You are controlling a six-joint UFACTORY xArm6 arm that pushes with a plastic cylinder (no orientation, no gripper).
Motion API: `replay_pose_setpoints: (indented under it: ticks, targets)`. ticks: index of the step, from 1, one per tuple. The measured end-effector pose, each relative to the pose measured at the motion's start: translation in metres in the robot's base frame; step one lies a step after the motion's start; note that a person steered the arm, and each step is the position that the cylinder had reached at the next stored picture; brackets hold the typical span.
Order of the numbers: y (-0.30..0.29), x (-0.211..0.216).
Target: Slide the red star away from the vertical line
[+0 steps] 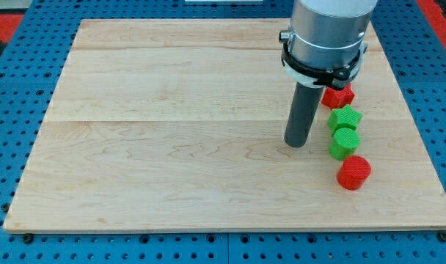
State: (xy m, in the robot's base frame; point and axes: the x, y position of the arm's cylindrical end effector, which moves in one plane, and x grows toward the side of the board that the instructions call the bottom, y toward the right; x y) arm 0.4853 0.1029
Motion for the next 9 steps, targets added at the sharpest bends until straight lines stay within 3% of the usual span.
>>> replay_pose_setpoints:
  ticks: [2, 3, 4, 5, 6, 7, 9]
  targets:
    - [-0.002, -0.005]
    - [-0.018, 0.024]
    - [-0.016, 0.081]
    - [0.023, 0.132]
    - [0.084, 0.131]
    - [0.134, 0.097]
    - [0.177, 0.032]
